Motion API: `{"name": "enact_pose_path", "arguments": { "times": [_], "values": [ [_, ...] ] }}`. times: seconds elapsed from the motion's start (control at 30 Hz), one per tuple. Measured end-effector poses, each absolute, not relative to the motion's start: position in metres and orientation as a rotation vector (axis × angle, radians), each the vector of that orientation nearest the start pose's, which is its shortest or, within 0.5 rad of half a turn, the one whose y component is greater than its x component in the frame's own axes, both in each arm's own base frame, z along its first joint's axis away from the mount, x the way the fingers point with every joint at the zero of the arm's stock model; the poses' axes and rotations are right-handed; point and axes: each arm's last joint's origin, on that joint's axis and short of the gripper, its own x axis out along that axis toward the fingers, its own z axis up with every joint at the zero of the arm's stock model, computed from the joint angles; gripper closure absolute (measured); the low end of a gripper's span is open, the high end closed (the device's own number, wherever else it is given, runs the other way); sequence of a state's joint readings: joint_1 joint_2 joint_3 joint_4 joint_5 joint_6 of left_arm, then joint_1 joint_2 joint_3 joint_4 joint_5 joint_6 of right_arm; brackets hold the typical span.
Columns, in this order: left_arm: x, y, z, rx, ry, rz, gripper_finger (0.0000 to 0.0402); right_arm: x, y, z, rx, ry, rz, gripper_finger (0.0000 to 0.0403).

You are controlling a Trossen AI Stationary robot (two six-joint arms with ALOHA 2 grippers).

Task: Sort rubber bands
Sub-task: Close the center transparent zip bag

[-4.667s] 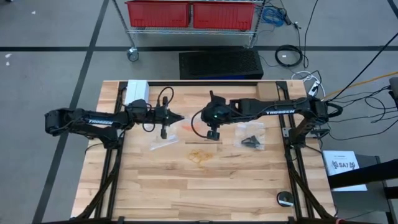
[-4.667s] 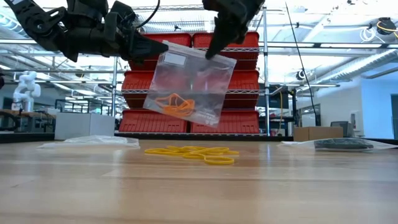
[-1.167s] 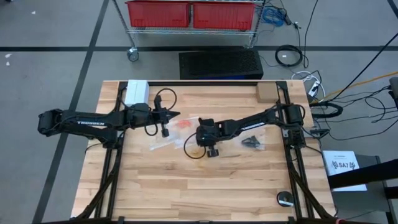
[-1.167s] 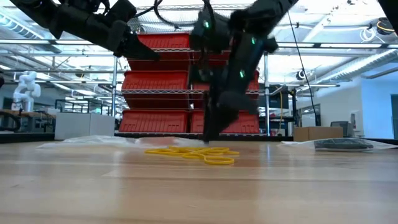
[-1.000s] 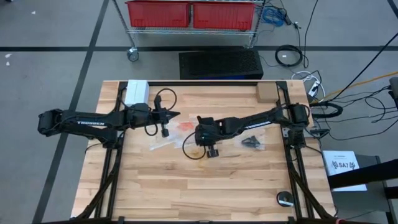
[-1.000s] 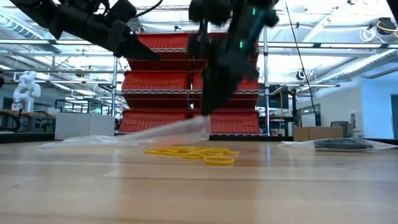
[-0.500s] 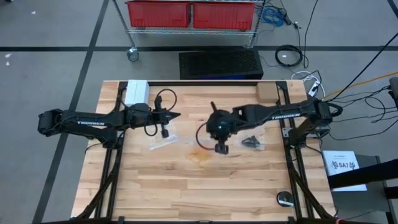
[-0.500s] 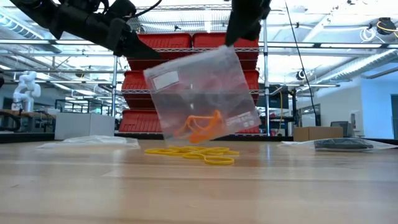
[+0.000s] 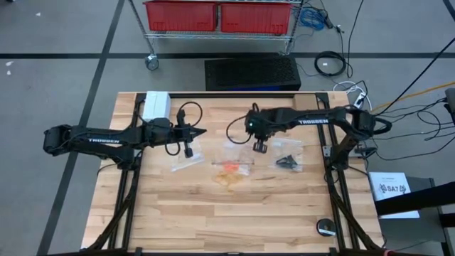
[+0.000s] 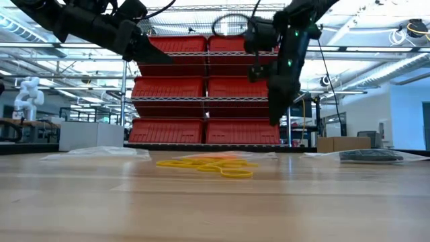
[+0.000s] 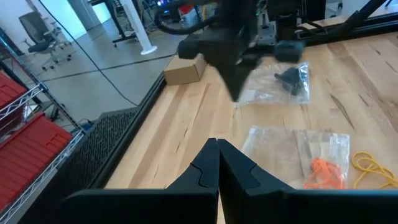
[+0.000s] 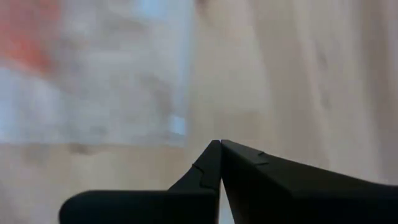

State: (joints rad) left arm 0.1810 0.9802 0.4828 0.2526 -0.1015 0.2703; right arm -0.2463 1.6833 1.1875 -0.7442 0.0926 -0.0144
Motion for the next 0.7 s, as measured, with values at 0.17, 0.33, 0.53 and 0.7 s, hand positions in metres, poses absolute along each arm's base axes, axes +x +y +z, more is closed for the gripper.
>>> {"name": "enact_pose_path", "arguments": {
  "times": [0.17, 0.33, 0.53, 0.7],
  "values": [
    [0.207, 0.041, 0.236, 0.258, 0.274, 0.252, 0.0401, 0.309, -0.101, 0.208, -0.025, 1.256, -0.416, 0.0402],
    [0.206, 0.042, 0.236, 0.241, 0.275, 0.297, 0.0401, 0.319, -0.092, 0.216, 0.250, 1.136, -0.326, 0.0379],
    [0.203, 0.051, 0.235, 0.148, 0.284, 0.393, 0.0401, 0.327, -0.040, 0.195, 0.458, 1.066, -0.353, 0.0365],
    [0.200, 0.058, 0.235, 0.079, 0.281, 0.433, 0.0401, 0.324, -0.006, 0.171, 0.567, 0.946, -0.474, 0.0399]
  ]
}}
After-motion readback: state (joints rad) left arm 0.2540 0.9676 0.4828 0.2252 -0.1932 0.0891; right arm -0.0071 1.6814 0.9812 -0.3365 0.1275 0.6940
